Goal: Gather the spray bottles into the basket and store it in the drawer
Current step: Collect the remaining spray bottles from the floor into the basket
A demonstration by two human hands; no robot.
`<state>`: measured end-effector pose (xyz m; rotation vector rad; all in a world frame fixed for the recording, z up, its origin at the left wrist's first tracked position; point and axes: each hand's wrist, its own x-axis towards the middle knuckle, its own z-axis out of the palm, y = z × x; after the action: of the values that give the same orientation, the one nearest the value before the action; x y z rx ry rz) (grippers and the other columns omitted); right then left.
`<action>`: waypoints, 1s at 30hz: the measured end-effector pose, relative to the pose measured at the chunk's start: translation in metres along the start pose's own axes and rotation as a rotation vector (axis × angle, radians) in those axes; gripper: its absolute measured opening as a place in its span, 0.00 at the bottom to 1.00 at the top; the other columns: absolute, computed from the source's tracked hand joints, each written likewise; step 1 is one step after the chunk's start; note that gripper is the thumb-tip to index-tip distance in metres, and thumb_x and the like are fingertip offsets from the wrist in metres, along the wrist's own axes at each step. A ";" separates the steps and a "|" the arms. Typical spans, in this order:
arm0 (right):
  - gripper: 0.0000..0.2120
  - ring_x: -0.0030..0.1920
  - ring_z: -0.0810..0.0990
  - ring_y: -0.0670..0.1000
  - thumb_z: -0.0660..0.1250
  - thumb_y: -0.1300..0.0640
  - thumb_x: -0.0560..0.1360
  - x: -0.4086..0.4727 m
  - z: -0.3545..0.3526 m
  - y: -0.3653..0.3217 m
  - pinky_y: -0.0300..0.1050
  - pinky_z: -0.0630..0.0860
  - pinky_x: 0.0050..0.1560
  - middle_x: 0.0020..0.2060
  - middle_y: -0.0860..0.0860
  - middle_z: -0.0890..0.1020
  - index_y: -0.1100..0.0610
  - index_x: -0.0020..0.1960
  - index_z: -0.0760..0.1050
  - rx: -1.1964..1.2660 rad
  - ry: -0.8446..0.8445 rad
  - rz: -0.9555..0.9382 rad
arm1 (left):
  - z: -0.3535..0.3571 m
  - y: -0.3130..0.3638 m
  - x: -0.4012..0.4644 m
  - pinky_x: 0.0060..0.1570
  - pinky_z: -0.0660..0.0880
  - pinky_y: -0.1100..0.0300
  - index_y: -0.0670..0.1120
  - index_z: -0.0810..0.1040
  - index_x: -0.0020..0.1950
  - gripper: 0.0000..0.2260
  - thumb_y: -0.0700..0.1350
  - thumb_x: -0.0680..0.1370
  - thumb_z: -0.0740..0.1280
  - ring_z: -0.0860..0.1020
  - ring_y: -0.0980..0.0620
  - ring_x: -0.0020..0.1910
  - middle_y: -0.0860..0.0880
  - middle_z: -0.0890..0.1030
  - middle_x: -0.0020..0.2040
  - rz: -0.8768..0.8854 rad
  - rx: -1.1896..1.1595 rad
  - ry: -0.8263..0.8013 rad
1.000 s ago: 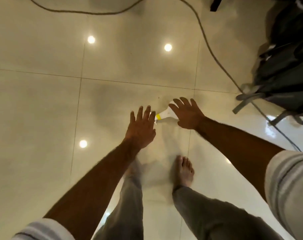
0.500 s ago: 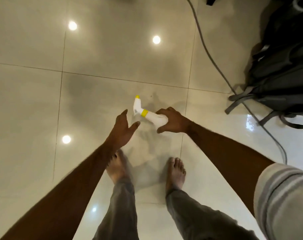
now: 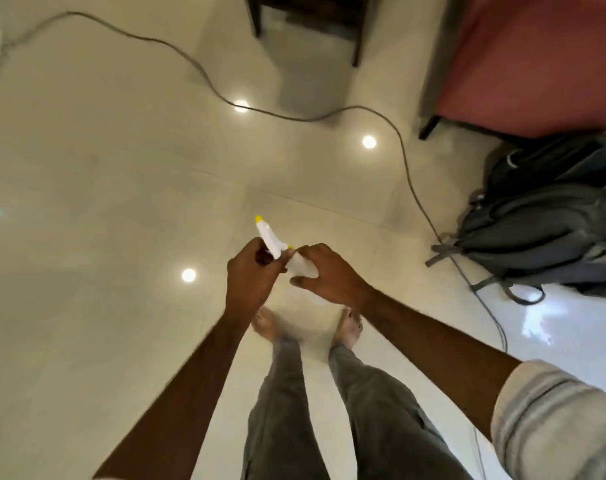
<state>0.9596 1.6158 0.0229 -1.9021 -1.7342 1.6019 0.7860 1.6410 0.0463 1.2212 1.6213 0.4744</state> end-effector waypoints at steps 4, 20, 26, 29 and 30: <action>0.22 0.62 0.78 0.48 0.75 0.49 0.73 -0.057 -0.030 -0.096 0.43 0.74 0.61 0.60 0.46 0.81 0.47 0.66 0.75 0.269 -0.126 -0.110 | -0.067 0.047 -0.074 0.45 0.75 0.66 0.61 0.75 0.55 0.14 0.62 0.73 0.71 0.82 0.60 0.52 0.60 0.82 0.53 0.145 -0.108 0.094; 0.10 0.46 0.81 0.49 0.73 0.51 0.75 -0.248 0.293 -0.404 0.48 0.81 0.42 0.52 0.57 0.82 0.56 0.51 0.79 -0.042 -0.625 -0.553 | -0.283 -0.175 -0.470 0.56 0.72 0.65 0.58 0.62 0.70 0.46 0.65 0.58 0.80 0.72 0.60 0.62 0.60 0.67 0.66 -0.167 -0.252 0.890; 0.10 0.51 0.82 0.52 0.71 0.55 0.77 -0.355 0.477 -0.459 0.49 0.82 0.48 0.50 0.55 0.82 0.58 0.56 0.79 -0.186 -0.923 -0.660 | -0.305 -0.269 -0.625 0.59 0.71 0.62 0.53 0.60 0.73 0.46 0.58 0.62 0.81 0.69 0.57 0.63 0.57 0.61 0.65 -0.304 -0.335 1.264; 0.14 0.50 0.80 0.46 0.68 0.60 0.79 -0.409 0.560 -0.478 0.40 0.80 0.48 0.51 0.43 0.81 0.55 0.65 0.76 -0.358 -1.199 -0.801 | -0.311 -0.313 -0.711 0.62 0.75 0.58 0.52 0.61 0.75 0.44 0.52 0.65 0.81 0.70 0.53 0.67 0.54 0.66 0.70 -0.323 -0.536 1.315; 0.16 0.50 0.79 0.45 0.67 0.61 0.80 -0.426 0.588 -0.483 0.42 0.80 0.50 0.52 0.42 0.80 0.56 0.67 0.75 -0.415 -1.288 -0.831 | -0.313 -0.326 -0.739 0.59 0.76 0.60 0.53 0.61 0.75 0.44 0.52 0.65 0.82 0.71 0.54 0.67 0.53 0.67 0.71 -0.327 -0.595 1.328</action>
<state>0.3059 1.1376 0.3451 0.2527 -2.7908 2.2095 0.3394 0.9355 0.2773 0.0475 2.3820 1.6168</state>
